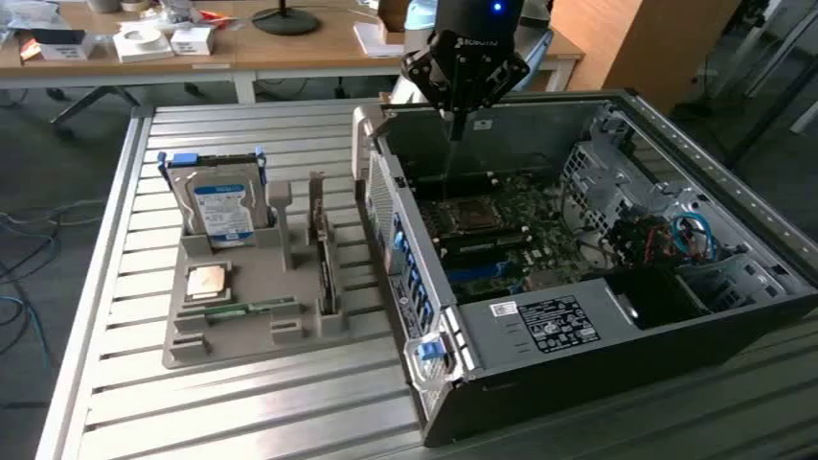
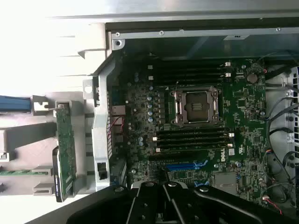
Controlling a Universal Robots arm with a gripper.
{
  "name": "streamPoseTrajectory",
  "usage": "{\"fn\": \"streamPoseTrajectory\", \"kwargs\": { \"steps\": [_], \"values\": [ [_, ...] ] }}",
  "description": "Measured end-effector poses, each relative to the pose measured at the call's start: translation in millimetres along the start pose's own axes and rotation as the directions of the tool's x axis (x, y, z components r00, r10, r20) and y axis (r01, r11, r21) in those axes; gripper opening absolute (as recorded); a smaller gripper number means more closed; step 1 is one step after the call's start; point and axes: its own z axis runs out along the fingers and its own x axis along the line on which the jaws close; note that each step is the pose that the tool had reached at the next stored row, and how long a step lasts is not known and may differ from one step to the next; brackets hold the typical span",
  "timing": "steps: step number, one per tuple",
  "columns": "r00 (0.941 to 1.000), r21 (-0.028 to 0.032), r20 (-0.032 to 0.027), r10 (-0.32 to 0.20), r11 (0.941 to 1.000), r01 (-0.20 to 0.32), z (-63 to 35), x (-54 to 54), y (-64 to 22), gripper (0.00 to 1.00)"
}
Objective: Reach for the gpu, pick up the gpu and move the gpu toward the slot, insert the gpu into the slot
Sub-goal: 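Reach for the gpu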
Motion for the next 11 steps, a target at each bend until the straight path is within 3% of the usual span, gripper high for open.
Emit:
{"fn": "streamPoseTrajectory", "kwargs": {
  "steps": [11],
  "values": [
    [1.0,-0.0001,0.0,0.0,1.0,0.0,0.0,1.5,-0.1,0.11]
  ]
}}
